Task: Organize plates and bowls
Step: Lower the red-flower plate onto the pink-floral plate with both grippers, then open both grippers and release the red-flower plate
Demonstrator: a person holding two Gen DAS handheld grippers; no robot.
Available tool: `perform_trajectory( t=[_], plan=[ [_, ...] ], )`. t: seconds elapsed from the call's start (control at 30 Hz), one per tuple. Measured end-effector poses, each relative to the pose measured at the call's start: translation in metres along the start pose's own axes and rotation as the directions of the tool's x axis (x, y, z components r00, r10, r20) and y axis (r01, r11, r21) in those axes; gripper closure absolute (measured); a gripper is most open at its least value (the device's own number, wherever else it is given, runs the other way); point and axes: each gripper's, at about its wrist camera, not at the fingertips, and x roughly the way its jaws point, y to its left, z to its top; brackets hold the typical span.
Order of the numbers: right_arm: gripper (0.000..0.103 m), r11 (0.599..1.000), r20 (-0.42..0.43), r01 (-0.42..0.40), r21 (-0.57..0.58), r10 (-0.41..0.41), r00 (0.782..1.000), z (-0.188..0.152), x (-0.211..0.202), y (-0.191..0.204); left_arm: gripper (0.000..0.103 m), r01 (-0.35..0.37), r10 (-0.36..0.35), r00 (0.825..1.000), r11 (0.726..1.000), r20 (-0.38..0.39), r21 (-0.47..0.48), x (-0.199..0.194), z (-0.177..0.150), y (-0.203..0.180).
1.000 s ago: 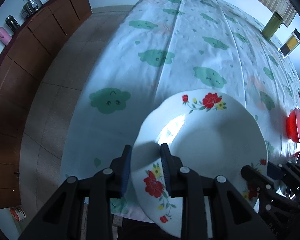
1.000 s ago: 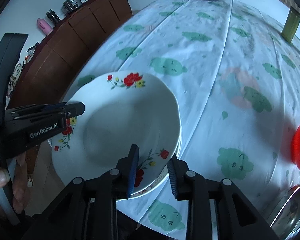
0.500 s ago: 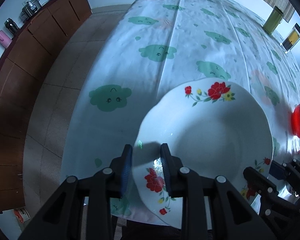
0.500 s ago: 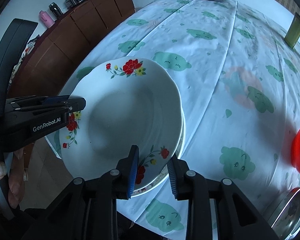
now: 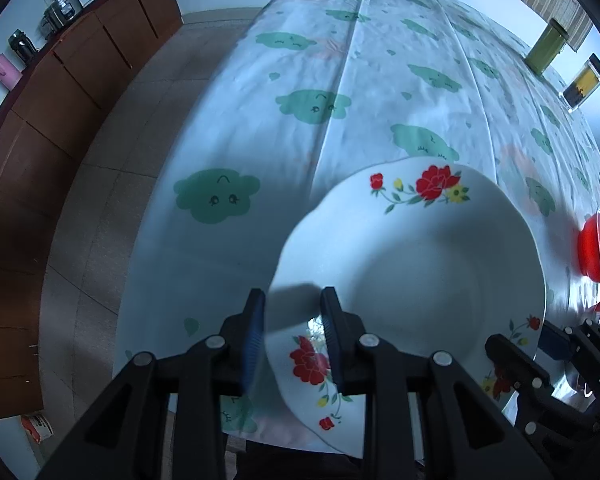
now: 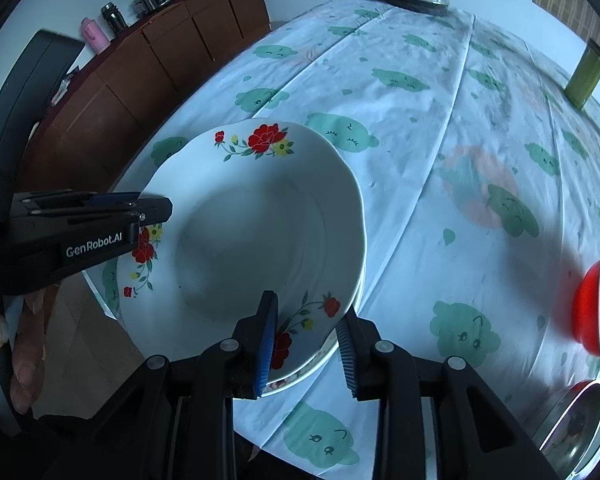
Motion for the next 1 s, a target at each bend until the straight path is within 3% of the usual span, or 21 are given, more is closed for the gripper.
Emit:
perform_trajectory(
  t=[0.47, 0.73, 1.0],
  plan=[
    [0.069, 0.999, 0.019, 0.041, -0.033, -0.040, 0.999, -0.001, -0.002, 0.004, 0.076, 0.009, -0.009, 1.000, 1.000, 0.014, -0.023, -0.002, 0.004, 0.001],
    [0.060, 0.989, 0.067, 0.107, -0.106, -0.100, 0.993, 0.002, -0.012, 0.013, 0.076, 0.012, -0.011, 1.000, 0.999, 0.009, -0.030, -0.001, 0.007, 0.000],
    [0.059, 0.994, 0.066, 0.065, -0.088, -0.059, 0.996, 0.003, -0.012, 0.010, 0.073, -0.004, 0.005, 0.999, 1.000, 0.032, -0.024, -0.006, 0.007, -0.002]
  ],
)
